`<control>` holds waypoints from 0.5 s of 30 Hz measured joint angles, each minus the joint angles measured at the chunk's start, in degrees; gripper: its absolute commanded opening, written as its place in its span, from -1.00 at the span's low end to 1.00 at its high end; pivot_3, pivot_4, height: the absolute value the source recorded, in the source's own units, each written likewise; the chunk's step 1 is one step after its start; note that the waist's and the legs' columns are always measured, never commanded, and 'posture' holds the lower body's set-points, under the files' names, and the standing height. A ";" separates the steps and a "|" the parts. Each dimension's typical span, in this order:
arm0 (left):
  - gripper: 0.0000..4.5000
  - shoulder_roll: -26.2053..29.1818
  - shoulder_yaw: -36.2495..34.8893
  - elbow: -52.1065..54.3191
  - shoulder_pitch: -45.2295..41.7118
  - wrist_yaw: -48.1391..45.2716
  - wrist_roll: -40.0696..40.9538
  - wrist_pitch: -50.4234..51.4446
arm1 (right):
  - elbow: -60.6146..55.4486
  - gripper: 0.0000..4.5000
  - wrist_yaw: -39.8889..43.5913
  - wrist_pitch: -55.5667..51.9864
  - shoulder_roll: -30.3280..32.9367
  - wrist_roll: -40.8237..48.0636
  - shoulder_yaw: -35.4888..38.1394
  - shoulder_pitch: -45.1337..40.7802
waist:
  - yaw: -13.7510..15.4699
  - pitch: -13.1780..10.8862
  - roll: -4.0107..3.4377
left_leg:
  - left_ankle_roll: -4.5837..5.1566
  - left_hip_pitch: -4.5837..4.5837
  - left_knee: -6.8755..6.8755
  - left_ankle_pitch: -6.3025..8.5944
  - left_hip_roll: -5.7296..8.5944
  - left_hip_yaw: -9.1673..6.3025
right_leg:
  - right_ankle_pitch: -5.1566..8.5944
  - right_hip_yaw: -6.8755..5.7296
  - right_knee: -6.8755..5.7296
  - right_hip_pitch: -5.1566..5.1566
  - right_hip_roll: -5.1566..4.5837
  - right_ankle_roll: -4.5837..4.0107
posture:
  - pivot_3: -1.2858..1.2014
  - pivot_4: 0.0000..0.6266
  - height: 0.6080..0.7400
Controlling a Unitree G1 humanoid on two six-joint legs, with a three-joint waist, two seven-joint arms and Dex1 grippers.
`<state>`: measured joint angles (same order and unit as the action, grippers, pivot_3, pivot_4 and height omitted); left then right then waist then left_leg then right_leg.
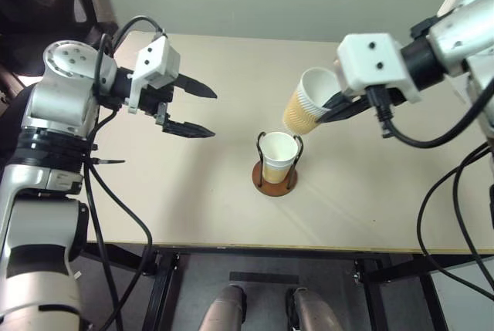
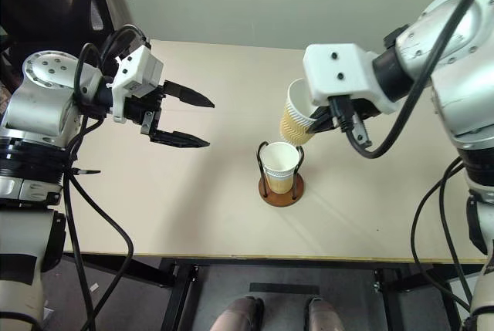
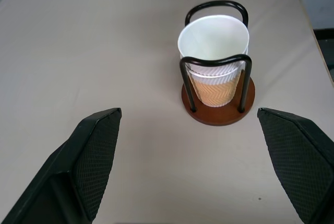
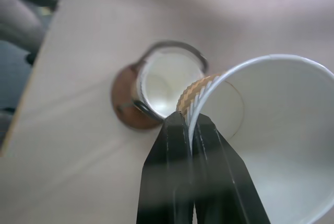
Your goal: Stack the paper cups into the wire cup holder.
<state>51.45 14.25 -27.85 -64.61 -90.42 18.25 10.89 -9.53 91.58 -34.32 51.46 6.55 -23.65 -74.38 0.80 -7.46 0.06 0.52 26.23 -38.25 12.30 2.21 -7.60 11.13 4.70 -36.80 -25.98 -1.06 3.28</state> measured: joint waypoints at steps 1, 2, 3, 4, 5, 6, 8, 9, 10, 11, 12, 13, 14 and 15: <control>1.00 0.26 0.11 -0.15 0.00 0.00 0.05 -0.14 | 0.48 -0.99 0.10 0.66 -0.70 -0.25 -0.55 0.01 | -0.05 0.00 0.00 | -0.01 0.01 0.00 -0.01 0.00 0.00 | 0.00 0.00 0.00 -0.01 0.00 0.00 | 0.03 -0.52 1.00; 1.00 0.51 0.23 -0.20 -0.01 0.00 0.11 -0.31 | 1.03 -0.99 0.15 1.34 -1.25 -0.75 -1.02 -0.01 | -0.06 0.00 0.00 | -0.01 0.01 0.00 -0.01 0.00 0.00 | 0.00 0.00 -0.01 -0.02 0.00 0.00 | 0.03 -0.52 1.00; 1.00 0.67 0.29 -0.21 -0.07 0.00 0.18 -0.48 | 1.58 -0.99 0.17 1.92 -1.68 -1.29 -1.63 -0.04 | -0.06 0.00 0.00 | -0.01 0.00 0.00 -0.01 -0.01 -0.01 | 0.00 -0.01 -0.01 -0.01 0.00 -0.01 | 0.03 -0.52 1.00; 1.00 0.85 0.31 -0.22 -0.10 -0.01 0.23 -0.58 | 2.36 -0.99 0.20 2.61 -2.21 -1.64 -2.13 -0.06 | -0.06 0.00 0.00 | -0.02 0.01 0.00 -0.02 -0.01 -0.01 | 0.01 -0.01 -0.01 -0.01 0.00 -0.02 | 0.03 -0.52 1.00; 1.00 1.06 0.31 -0.29 -0.13 -0.01 0.25 -0.66 | 3.38 -0.99 0.19 3.56 -3.16 -2.30 -2.53 -0.12 | -0.13 0.00 0.00 | -0.03 0.00 0.00 -0.03 -0.01 0.00 | 0.01 -0.01 -0.02 -0.02 0.00 -0.03 | 0.03 -0.52 1.00; 1.00 1.09 0.31 -0.31 -0.27 -0.01 0.27 -0.73 | 4.17 -0.99 0.18 4.36 -4.06 -2.67 -2.91 -0.23 | -0.17 0.00 0.00 | -0.05 0.00 0.00 -0.05 -0.01 0.00 | 0.01 -0.01 -0.03 -0.03 0.00 -0.03 | 0.03 -0.52 1.00; 1.00 1.09 0.28 -0.36 -0.38 -0.02 0.33 -0.84 | 5.55 -0.99 0.12 5.60 -6.36 -3.71 -3.86 -0.68 | -0.27 0.00 0.00 | -0.06 -0.02 0.01 -0.06 -0.01 -0.01 | 0.01 -0.02 -0.07 -0.03 0.00 -0.06 | 0.03 -0.52 1.00; 1.00 1.06 0.29 -0.34 -0.39 -0.02 0.37 -0.85 | 5.85 -0.99 0.11 6.12 -7.32 -3.97 -4.27 -0.75 | -0.32 0.00 0.00 | -0.07 -0.03 0.02 -0.07 -0.02 -0.01 | 0.02 -0.02 -0.09 -0.04 0.00 -0.09 | 0.03 -0.52 1.00; 1.00 1.06 0.28 -0.33 -0.39 -0.02 0.46 -0.84 | 6.21 -0.99 0.11 6.64 -8.43 -4.20 -4.79 -0.74 | -0.35 0.00 0.00 | -0.08 -0.03 0.03 -0.08 -0.02 -0.01 | 0.03 -0.04 -0.10 -0.05 0.00 -0.12 | 0.03 -0.52 1.00; 1.00 1.06 0.28 -0.31 -0.38 -0.02 0.56 -0.84 | 6.58 -0.99 0.11 7.09 -9.07 -4.50 -5.15 -0.74 | -0.33 0.00 0.00 | -0.09 -0.02 0.03 -0.09 -0.02 -0.01 | 0.04 -0.04 -0.11 -0.05 0.00 -0.14 | 0.03 -0.52 1.00; 1.00 1.07 0.24 -0.30 -0.38 -0.02 0.62 -0.83 | 6.93 -0.99 0.13 7.34 -9.32 -4.61 -5.31 -0.74 | -0.29 0.00 0.00 | -0.10 -0.02 0.03 -0.09 -0.02 -0.02 | 0.05 -0.05 -0.11 -0.05 0.00 -0.16 | 0.03 -0.52 1.00; 1.00 1.07 0.11 -0.30 -0.38 -0.02 0.70 -0.71 | 7.17 -0.99 0.15 7.67 -9.46 -4.75 -5.40 -0.74 | -0.27 0.00 0.00 | -0.10 -0.01 0.03 -0.09 -0.01 -0.02 | 0.05 -0.05 -0.09 -0.04 0.00 -0.17 | 0.03 -0.52 1.00; 1.00 1.07 -0.13 -0.30 -0.38 -0.03 0.81 -0.49 | 7.30 -0.99 0.18 7.95 -9.64 -4.99 -5.47 -0.74 | -0.28 0.00 0.00 | -0.13 -0.01 0.03 -0.11 -0.01 -0.02 | 0.05 -0.05 -0.08 -0.04 0.00 -0.18 | 0.03 -0.52 1.00; 1.00 1.06 -0.40 -0.25 -0.38 -0.03 1.04 -0.28 | 7.40 -0.99 0.22 8.24 -9.75 -5.25 -5.61 -0.74 | -0.30 0.00 0.00 | -0.18 -0.01 0.03 -0.14 -0.01 -0.01 | 0.05 -0.05 -0.08 -0.04 -0.01 -0.19 | 0.03 -0.52 1.00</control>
<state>52.51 13.84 -28.10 -64.99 -90.46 19.29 10.61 -2.13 91.79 -26.08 41.71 1.30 -29.26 -75.12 0.50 -7.46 0.06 0.34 26.22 -38.22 12.17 2.21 -7.61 11.18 4.65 -36.89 -26.02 -1.06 3.08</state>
